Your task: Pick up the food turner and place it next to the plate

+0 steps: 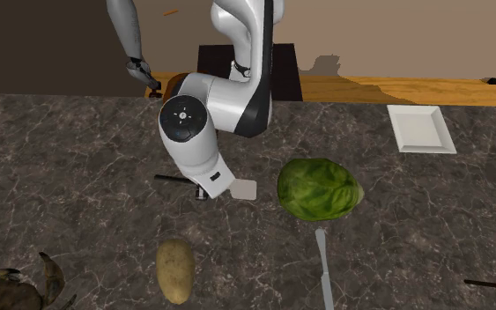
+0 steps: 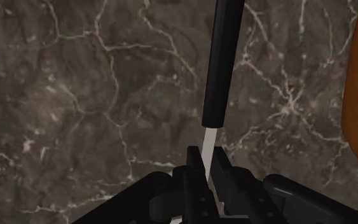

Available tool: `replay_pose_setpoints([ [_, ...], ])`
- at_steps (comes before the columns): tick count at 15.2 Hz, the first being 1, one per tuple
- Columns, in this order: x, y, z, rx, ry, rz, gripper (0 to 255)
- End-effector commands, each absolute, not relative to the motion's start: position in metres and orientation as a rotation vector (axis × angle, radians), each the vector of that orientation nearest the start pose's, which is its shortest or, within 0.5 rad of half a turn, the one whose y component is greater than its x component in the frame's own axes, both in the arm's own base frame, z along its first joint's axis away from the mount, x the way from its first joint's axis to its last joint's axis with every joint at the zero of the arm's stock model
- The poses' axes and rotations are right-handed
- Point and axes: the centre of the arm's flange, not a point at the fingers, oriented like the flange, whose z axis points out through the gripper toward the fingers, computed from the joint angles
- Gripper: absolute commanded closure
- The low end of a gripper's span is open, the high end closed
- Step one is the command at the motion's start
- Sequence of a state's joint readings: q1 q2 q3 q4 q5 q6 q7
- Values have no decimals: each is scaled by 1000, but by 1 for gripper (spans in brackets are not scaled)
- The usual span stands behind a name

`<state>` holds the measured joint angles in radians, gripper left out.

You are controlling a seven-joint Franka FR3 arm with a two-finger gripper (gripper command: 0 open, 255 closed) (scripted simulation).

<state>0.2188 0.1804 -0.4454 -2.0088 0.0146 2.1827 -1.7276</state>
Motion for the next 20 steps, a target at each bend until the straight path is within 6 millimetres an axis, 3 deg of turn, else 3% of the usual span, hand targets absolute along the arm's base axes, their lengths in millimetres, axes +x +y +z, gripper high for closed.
replay_pose_setpoints([
  [1,572,-125,386,-2332,-2171,77,255],
  [10,572,-125,428,-2332,-2171,77,255],
  [20,561,7,429,-2332,-2171,77,255],
])
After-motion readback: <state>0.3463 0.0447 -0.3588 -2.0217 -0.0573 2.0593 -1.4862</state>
